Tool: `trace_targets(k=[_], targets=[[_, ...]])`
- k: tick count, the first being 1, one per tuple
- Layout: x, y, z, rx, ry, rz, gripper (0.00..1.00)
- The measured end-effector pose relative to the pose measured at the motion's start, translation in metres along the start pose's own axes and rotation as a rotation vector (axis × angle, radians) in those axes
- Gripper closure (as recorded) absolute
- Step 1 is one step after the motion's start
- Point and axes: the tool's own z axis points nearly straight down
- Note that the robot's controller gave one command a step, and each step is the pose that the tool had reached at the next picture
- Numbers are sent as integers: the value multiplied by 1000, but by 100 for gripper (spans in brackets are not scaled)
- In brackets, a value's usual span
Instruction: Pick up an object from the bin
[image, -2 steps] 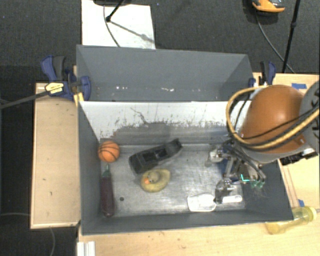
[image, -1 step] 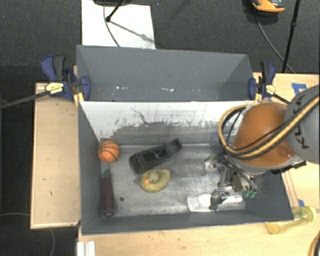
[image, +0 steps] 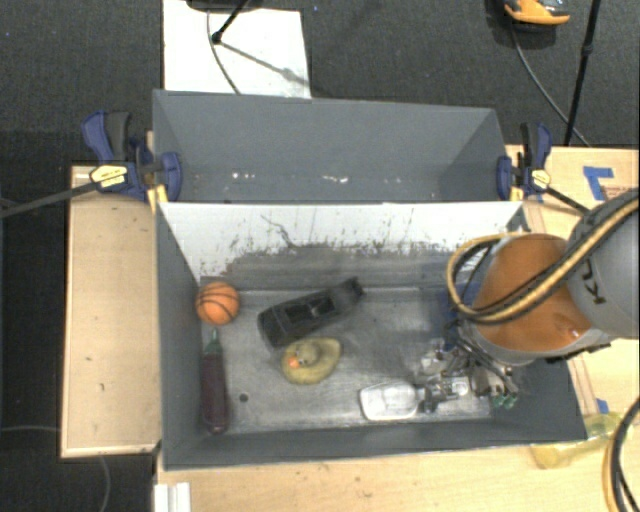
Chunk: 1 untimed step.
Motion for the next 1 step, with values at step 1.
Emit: trace_targets(k=[1], targets=[[0,0,0,0,0,0,100]])
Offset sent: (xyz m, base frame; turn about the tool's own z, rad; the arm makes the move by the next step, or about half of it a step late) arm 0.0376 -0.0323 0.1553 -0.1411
